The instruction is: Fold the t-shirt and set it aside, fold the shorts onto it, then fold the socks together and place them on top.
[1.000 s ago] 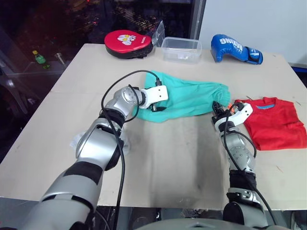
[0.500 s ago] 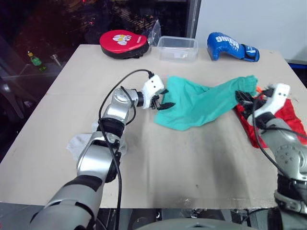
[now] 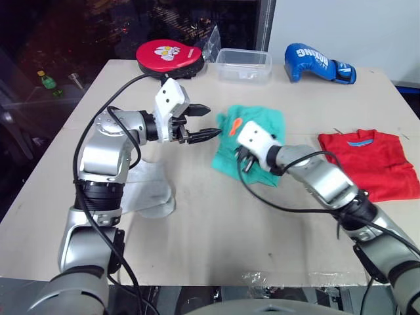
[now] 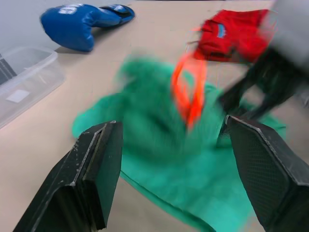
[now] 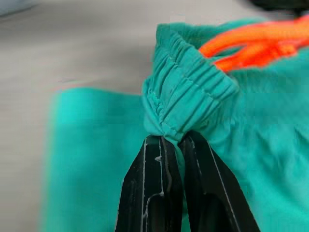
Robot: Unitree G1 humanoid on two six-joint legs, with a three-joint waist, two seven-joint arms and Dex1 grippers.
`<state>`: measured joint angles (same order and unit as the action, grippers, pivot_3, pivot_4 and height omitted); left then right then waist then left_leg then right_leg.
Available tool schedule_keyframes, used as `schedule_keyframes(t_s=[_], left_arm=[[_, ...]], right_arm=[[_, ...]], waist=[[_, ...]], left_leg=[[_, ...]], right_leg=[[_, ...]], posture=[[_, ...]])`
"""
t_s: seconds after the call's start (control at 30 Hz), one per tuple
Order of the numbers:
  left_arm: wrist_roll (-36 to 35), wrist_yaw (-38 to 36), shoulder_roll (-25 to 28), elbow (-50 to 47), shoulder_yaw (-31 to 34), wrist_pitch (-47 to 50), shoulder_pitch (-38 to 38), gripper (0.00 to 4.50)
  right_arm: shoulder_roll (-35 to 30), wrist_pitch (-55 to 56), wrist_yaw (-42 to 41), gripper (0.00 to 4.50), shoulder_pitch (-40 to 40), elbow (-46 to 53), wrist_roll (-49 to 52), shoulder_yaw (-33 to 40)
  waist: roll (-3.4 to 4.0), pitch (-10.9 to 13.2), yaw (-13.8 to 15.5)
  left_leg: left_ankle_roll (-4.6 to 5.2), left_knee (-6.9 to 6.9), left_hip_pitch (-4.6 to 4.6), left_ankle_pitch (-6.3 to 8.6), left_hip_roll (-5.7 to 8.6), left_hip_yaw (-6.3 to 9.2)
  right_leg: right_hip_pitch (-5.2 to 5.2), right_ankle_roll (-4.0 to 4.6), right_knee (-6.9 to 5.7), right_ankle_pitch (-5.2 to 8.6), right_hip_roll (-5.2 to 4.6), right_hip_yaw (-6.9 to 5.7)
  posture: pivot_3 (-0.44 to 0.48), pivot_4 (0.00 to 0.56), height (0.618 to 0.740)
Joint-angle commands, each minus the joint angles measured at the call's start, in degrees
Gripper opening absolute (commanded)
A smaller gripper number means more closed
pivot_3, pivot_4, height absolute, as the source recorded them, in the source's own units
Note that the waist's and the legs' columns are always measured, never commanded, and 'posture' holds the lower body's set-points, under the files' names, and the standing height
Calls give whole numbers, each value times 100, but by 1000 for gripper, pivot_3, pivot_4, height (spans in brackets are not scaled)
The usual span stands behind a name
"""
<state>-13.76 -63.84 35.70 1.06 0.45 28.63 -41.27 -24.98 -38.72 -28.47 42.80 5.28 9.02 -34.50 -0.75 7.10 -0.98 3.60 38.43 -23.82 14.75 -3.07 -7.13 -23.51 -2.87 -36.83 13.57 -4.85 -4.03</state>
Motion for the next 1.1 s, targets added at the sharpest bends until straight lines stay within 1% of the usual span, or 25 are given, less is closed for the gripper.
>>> schedule_keyframes(t_s=[0.03, 0.07, 0.1, 0.17, 0.23, 0.27, 0.33, 0.4, 0.43, 0.5, 0.53, 0.63, 0.73, 0.8, 0.9, 1.1], left_arm=[[-5, 200, 152, -396, -22, 21, 71, 3674], [17, 239, 159, -424, -64, 2, 87, 3674], [35, 280, 157, -431, -107, -20, 93, 3674], [56, 398, 86, -350, -172, -54, 53, 3674], [254, 556, -23, -88, -360, -240, -28, 3674], [353, 605, -61, 51, -451, -367, -63, 3674], [549, 766, -282, 582, -659, -594, -212, 3674], [829, 840, -484, 1216, -939, -1035, -310, 3674], [947, 854, -558, 1501, -1052, -1271, -341, 3674], [1172, 967, -784, 2276, -1228, -1809, -453, 3674], [1239, 1009, -868, 2579, -1267, -2010, -512, 3674], [1406, 1026, -1050, 3407, -1349, -2527, -678, 3674], [1565, 1045, -1089, 3968, -1391, -2939, -812, 3674], [1651, 1046, -1087, 4216, -1403, -3147, -855, 3674], [1693, 1020, -1078, 4407, -1365, -3359, -851, 3674], [1686, 1028, -1052, 4273, -1320, -3433, -672, 3674]], right_arm=[[-36, 280, -305, 1477, 34, 57, -134, 332], [-8, 299, -346, 1871, -27, 141, -11, 574], [11, 276, -413, 2480, -91, 253, 145, 824], [-49, 93, -689, 3392, -265, 633, 588, 1313], [-234, -232, -941, 4323, -473, 1139, 1141, 1968], [-337, -352, -1000, 4429, -526, 1293, 1277, 2192], [-300, -683, -722, 4429, -591, 1218, 1615, 2962], [-59, -634, -457, 4429, -688, 807, 1869, 3601], [105, -623, -348, 4429, -722, 594, 1992, 3848], [284, -619, -250, 4429, -809, 19, 2038, 4105], [315, -624, -255, 4429, -834, -177, 2020, 4139], [305, -598, -387, 4429, -822, -1226, 1816, 4026], [399, -658, -590, 4429, -594, -2282, 1879, 4090], [506, -714, -704, 4429, -413, -2808, 2004, 4208], [699, -634, -832, 4429, -89, -3481, 2008, 4290], [1087, -683, -1203, 4429, 319, -4084, 1932, 4125]], waist=[[0, 0, 29], [-1, 0, 42], [-1, 0, 46], [-3, 2, 47], [-3, 1, 63], [-4, 1, 72], [-5, 0, 67], [-7, -1, 71], [-13, -4, 67], [-16, -7, 52], [-17, -7, 49], [-16, -4, 21], [-15, -3, 14], [-14, -3, -13], [-15, -4, -30], [-14, -5, -76]], left_leg=[[0, 0, 0, 0, 1, 0], [0, 0, 0, 0, 1, -1], [0, 0, 0, 0, 1, 0], [0, 1, -1, 0, 1, 0], [0, 1, -1, 0, 1, 1], [0, 0, -1, 0, 1, 4], [0, 0, 0, 0, 2, 2], [0, 1, 5, 0, 4, 2], [0, 1, 5, 0, 15, 0], [-1, 0, 12, -1, 20, 1], [-1, 0, 8, -1, 20, 0], [-1, -5, 6, -1, 22, -12], [-1, -12, 6, -1, 21, -26], [-1, -12, 9, -1, 20, -28], [-1, -8, 15, -1, 13, -24], [-1, -9, 15, -1, -4, -24]], right_leg=[[0, 0, 0, 0, -1, 0], [0, 0, 0, 0, -1, 0], [1, 0, 0, 0, -1, -1], [2, 0, 0, 0, -1, -2], [3, 0, 0, 0, -1, -3], [4, 0, 1, 0, -1, -6], [5, 0, 2, 0, 0, -7], [7, 1, -2, -1, 1, -7], [7, 1, -1, -1, 3, -8], [10, 1, -4, -1, 6, -7], [8, 2, -4, -1, 7, -7], [3, 1, 0, -1, 6, -2], [-2, 1, 3, -1, 5, 2], [-2, 1, 1, -1, 5, 6], [0, 0, -5, -2, 6, 11], [-1, 1, -9, -2, 6, 10]], posture=[[0, 150, 740], [0, 150, 740], [0, 150, 740], [0, 150, 740], [0, 150, 740], [0, 150, 740], [0, 150, 740], [0, 150, 740], [0, 150, 740], [0, 150, 740], [0, 150, 740], [0, 150, 740], [0, 150, 740], [0, 150, 740], [0, 150, 740], [0, 150, 740]])
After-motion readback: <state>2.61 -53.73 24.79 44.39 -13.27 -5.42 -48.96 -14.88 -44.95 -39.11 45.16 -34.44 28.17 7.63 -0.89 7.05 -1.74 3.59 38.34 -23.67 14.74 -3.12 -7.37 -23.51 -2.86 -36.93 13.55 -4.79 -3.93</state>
